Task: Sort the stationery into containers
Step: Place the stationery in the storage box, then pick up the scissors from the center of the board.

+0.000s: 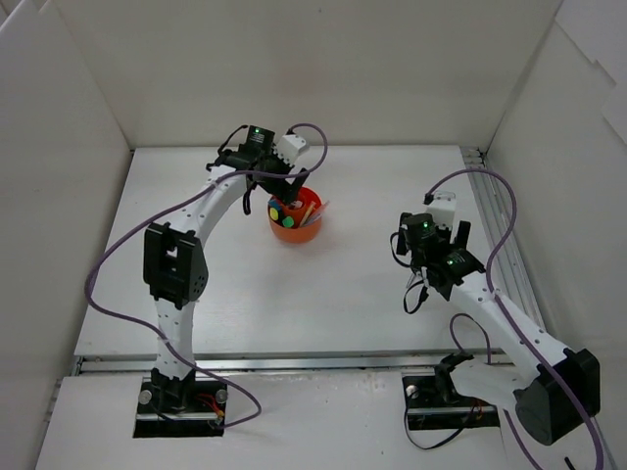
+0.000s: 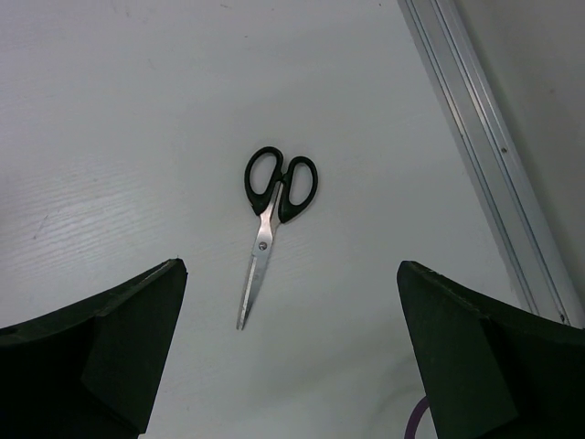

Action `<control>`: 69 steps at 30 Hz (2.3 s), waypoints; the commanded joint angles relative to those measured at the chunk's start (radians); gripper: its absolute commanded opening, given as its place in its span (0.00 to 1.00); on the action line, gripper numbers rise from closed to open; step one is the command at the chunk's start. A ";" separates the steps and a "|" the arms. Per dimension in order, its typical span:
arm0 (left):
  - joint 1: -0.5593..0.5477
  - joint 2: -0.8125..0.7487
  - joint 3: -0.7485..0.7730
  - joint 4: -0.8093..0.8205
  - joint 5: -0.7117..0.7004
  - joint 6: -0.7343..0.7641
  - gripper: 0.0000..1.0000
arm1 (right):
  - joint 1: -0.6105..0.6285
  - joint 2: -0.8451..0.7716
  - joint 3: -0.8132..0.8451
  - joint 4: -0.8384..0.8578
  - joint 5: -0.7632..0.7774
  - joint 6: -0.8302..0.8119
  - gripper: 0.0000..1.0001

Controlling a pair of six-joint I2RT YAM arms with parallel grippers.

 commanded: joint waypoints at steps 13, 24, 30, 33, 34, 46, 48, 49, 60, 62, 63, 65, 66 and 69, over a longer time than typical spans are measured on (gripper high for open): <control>-0.003 -0.930 -0.763 0.378 -0.114 -0.355 0.99 | -0.364 0.361 0.150 0.011 -0.287 0.099 0.85; -0.021 -1.107 -1.006 0.343 -0.252 -0.527 1.00 | -0.484 0.585 0.248 0.049 -0.393 0.087 0.64; -0.021 -1.107 -1.006 0.321 -0.294 -0.528 0.99 | -0.525 0.603 0.242 0.046 -0.445 0.093 0.49; -0.021 -1.108 -1.014 0.321 -0.304 -0.528 1.00 | -0.533 0.632 0.261 0.034 -0.472 0.091 0.44; -0.021 -1.110 -1.012 0.320 -0.311 -0.530 0.99 | -0.533 0.643 0.268 0.026 -0.480 0.088 0.43; -0.021 -1.113 -1.006 0.297 -0.409 -0.512 1.00 | -0.536 0.745 0.331 -0.037 -0.545 0.082 0.24; -0.021 -1.107 -1.001 0.294 -0.415 -0.507 0.99 | -0.535 0.742 0.327 -0.037 -0.558 0.082 0.10; -0.021 -1.102 -0.997 0.291 -0.421 -0.507 1.00 | -0.536 0.734 0.325 -0.035 -0.560 0.084 0.00; -0.021 -1.113 -0.988 0.280 -0.433 -0.505 0.99 | -0.388 0.435 0.255 0.177 -0.397 0.003 0.00; -0.021 -1.119 -0.986 0.272 -0.433 -0.508 0.99 | -0.322 0.360 0.247 0.237 -0.321 -0.025 0.00; -0.021 -1.120 -0.985 0.269 -0.435 -0.511 1.00 | -0.296 0.337 0.245 0.317 -0.299 -0.060 0.00; -0.021 -1.128 -0.983 0.259 -0.439 -0.516 0.99 | -0.227 0.292 0.251 0.397 -0.239 -0.103 0.00; -0.021 -1.130 -0.983 0.252 -0.444 -0.516 0.99 | -0.199 0.286 0.259 0.472 -0.221 -0.152 0.00; -0.021 -1.146 -0.986 0.242 -0.453 -0.528 0.99 | -0.096 0.310 0.317 0.611 -0.144 -0.279 0.00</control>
